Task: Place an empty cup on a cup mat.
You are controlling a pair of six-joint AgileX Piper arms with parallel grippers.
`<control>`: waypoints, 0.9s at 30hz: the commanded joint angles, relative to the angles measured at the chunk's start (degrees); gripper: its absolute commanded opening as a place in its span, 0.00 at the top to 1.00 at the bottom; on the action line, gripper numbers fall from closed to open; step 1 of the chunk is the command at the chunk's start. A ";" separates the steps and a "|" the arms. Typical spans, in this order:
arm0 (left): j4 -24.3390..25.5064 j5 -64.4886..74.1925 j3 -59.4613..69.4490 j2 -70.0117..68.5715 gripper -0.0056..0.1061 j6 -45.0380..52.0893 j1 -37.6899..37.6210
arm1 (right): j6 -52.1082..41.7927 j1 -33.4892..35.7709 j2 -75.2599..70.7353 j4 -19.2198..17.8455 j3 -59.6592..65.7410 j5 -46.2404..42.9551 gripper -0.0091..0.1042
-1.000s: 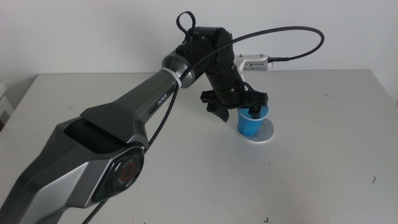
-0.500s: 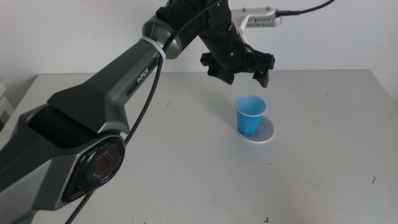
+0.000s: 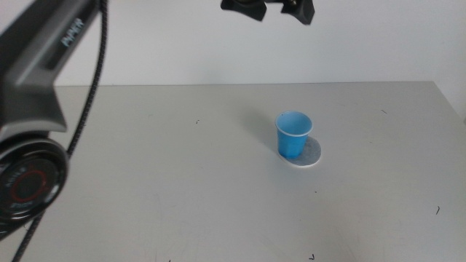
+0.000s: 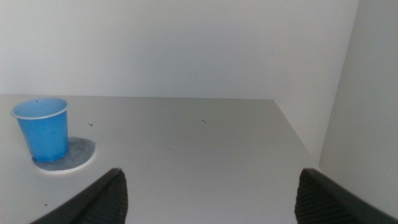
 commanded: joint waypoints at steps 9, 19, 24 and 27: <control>1.38 3.92 -1.47 -17.73 0.13 12.02 3.14 | -0.29 0.03 -1.49 -0.79 -0.48 -4.30 0.09; 8.03 -0.71 15.62 -36.25 0.13 13.61 3.19 | -0.29 0.03 -1.49 -0.79 -0.48 -4.30 0.09; 13.21 -13.89 33.74 -48.39 0.13 13.36 3.20 | -0.29 0.03 -1.49 -0.79 -0.48 -4.30 0.09; 14.83 -22.96 45.94 -55.49 0.13 13.36 4.00 | -0.29 0.03 -1.49 -0.79 -0.48 -4.30 0.09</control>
